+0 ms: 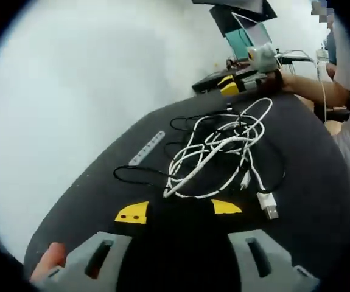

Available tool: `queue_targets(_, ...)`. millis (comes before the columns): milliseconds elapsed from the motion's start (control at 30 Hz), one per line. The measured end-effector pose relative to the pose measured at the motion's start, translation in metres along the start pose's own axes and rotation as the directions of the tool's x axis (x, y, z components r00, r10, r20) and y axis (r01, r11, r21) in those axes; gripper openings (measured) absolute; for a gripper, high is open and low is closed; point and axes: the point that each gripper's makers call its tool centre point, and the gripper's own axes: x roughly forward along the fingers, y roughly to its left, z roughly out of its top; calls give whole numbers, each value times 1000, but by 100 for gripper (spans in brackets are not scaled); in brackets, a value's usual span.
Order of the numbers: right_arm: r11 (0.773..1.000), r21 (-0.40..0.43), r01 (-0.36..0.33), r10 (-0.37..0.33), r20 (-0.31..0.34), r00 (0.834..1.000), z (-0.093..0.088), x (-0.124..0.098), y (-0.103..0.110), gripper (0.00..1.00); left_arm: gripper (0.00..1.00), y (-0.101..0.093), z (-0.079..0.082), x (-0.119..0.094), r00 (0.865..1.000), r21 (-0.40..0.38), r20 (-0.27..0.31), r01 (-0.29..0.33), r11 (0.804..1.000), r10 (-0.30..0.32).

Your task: Grab the wires, straighten them and put them on the rack

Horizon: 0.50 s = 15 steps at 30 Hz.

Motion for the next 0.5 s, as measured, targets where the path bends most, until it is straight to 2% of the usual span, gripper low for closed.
queue_targets(67,1000,4,0,0,2,1000,0,-1,0,25,27,0,-7,-8,993,-24,-117,28,999,-31)
queue_targets(133,1000,9,3,-3,3,1000,0,-1,-2,25,26,3,-15,-16,978,-16,-206,21,1000,-23)
queue_targets(167,1000,12,3,-4,4,1000,0,-1,-2,25,26,0,-16,-28,968,30,-249,-5,1000,12)
queue_targets(200,1000,14,2,-3,6,1000,0,0,-3,25,26,5,-15,-39,958,108,-279,-39,993,68)
queue_targets(233,1000,15,1,-1,6,1000,0,0,-3,25,26,4,-11,-50,951,172,-287,-67,983,115)
queue_targets(267,1000,15,0,0,6,1000,0,0,-2,25,26,7,-2,-67,942,261,-281,-109,959,183)
queue_targets(300,1000,13,-2,2,6,1000,0,-1,-1,25,26,26,6,-70,929,321,-278,-149,935,244)
queue_targets(367,1000,10,-6,6,6,1000,0,1,-1,25,26,35,20,-99,897,459,-262,-210,863,357)
queue_targets(400,1000,8,-7,7,6,1000,-1,2,-1,25,26,41,29,-114,875,522,-241,-249,816,420)
queue_targets(433,1000,6,-7,7,5,1000,-1,2,-1,25,26,43,40,-130,852,605,-217,-265,751,476)
queue_targets(500,1000,3,-7,7,6,1000,-1,2,-1,25,26,52,58,-154,828,723,-164,-269,636,537)
